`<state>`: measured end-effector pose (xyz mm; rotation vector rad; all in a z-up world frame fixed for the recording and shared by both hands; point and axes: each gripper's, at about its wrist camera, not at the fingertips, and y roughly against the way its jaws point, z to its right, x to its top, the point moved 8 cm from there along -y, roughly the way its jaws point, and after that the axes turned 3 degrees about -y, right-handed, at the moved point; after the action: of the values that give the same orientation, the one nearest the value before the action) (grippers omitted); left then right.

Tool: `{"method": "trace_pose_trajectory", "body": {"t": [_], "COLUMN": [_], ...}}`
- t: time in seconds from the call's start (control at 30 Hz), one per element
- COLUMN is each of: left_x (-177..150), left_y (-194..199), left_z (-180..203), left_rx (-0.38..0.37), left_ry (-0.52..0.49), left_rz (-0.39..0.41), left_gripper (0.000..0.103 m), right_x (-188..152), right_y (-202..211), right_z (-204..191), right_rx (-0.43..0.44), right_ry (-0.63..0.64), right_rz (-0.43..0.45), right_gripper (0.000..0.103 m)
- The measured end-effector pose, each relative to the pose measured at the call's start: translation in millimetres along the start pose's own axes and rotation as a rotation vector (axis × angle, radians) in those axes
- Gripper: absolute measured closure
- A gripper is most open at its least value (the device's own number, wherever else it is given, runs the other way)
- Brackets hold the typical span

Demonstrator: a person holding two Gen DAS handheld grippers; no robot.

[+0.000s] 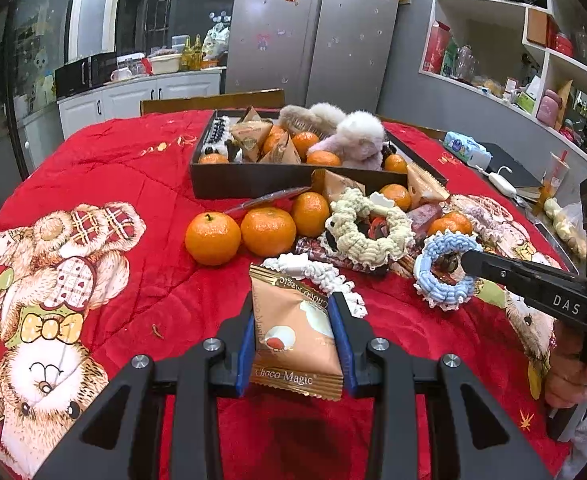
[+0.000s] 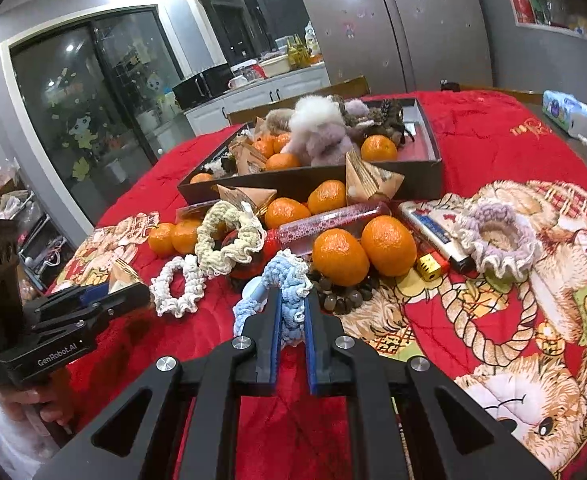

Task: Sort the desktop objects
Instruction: 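Lift and carry the packet and the blue scrunchie toward the black box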

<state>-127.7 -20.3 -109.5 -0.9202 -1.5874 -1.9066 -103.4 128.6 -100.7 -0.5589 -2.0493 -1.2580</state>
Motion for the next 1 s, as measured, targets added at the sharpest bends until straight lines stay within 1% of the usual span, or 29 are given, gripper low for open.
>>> {"method": "trace_pose_trajectory", "body": {"t": [0.07, 0.17, 0.2, 0.33, 0.4, 0.53, 0.57, 0.73, 0.83, 0.9, 1.0], "left_x": [1.0, -1.8, -3.0, -4.6, -2.9, 7.5, 11.0, 27.4, 42.5, 54.9, 69.0], "left_y": [3.5, 13.5, 19.1, 49.9, 57.3, 65.0, 65.2, 60.5, 57.5, 56.3, 51.7], "left_z": [-1.0, -2.9, -3.5, 0.6, 2.2, 3.3, 4.1, 7.9, 9.7, 10.1, 8.8], "left_rx": [-0.004, -0.035, -0.034, -0.052, -0.057, -0.064, -0.077, -0.12, -0.122, -0.119, -0.111], "left_ry": [0.012, 0.048, 0.054, 0.037, 0.025, 0.006, 0.003, -0.017, -0.044, -0.063, -0.067], "left_rz": [0.011, 0.005, 0.012, 0.058, 0.061, 0.079, 0.079, 0.05, 0.034, 0.038, 0.03], "left_gripper": [0.068, 0.068, 0.068, 0.068, 0.068, 0.068, 0.068, 0.068, 0.068, 0.068, 0.068], "right_x": [1.6, 0.9, -0.1, -1.7, -1.0, 3.5, 5.6, 20.9, 33.6, 45.0, 62.5], "right_y": [6.1, 17.5, 24.7, 44.9, 52.7, 59.1, 59.5, 55.8, 51.6, 48.3, 43.9], "right_z": [2.7, 1.4, -0.9, -12.8, -16.1, -19.4, -19.8, -16.0, -14.9, -14.6, -14.3], "right_rx": [-0.037, -0.059, -0.068, -0.071, -0.081, -0.072, -0.067, -0.045, -0.044, -0.035, -0.023], "right_ry": [-0.014, -0.039, -0.049, -0.05, -0.049, -0.053, -0.051, -0.077, -0.064, -0.05, -0.046], "right_rz": [0.026, 0.054, 0.069, 0.106, 0.116, 0.114, 0.112, 0.082, 0.069, 0.065, 0.06], "right_gripper": [0.093, 0.093, 0.093, 0.093, 0.093, 0.093, 0.093, 0.093, 0.093, 0.093, 0.093]}}
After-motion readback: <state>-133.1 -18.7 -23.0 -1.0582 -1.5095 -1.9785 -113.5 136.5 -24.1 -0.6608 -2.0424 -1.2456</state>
